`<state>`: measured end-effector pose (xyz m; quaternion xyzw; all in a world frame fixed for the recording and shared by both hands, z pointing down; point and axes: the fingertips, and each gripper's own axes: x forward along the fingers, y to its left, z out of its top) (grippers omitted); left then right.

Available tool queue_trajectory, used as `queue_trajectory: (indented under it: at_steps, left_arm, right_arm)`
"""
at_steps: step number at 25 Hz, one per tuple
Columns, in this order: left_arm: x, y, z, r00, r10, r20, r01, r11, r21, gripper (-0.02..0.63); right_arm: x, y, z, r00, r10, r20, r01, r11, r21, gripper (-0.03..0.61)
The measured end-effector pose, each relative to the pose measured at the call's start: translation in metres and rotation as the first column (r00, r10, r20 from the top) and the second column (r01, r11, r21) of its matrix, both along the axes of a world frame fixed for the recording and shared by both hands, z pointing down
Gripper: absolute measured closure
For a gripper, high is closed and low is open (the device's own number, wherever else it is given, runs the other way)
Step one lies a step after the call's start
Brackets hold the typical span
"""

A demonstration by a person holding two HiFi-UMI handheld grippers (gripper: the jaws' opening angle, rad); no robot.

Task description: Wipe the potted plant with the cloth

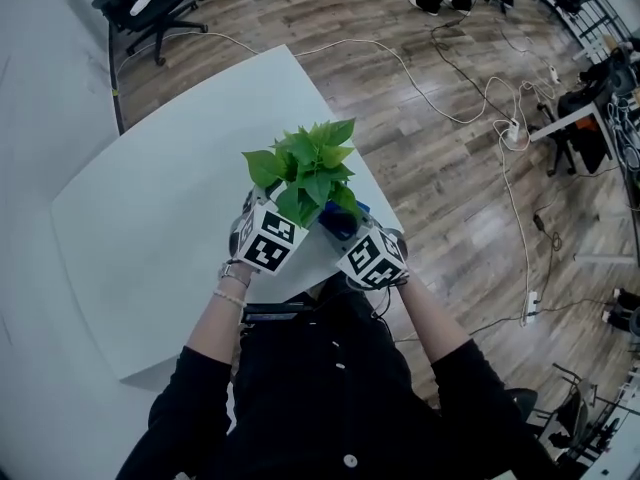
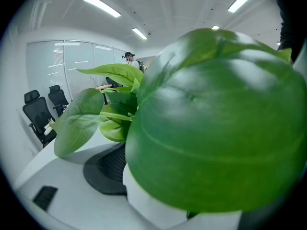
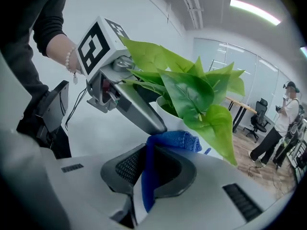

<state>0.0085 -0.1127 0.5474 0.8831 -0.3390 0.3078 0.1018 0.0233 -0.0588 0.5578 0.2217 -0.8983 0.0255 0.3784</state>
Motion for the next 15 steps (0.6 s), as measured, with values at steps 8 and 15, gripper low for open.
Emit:
queue_trajectory:
  at_steps: [8, 15]
  left_arm:
    - [0.002, 0.005, 0.000, 1.000, -0.005, -0.001, 0.005, 1.000, -0.002, 0.227]
    - [0.002, 0.004, 0.003, 1.000, 0.001, 0.009, -0.001, 1.000, 0.001, 0.230]
  right_arm:
    - [0.014, -0.004, -0.009, 0.988, 0.135, 0.070, -0.135, 0.991, -0.005, 0.503]
    - [0.042, -0.031, -0.024, 0.964, 0.230, 0.136, -0.233, 0.972, 0.008, 0.504]
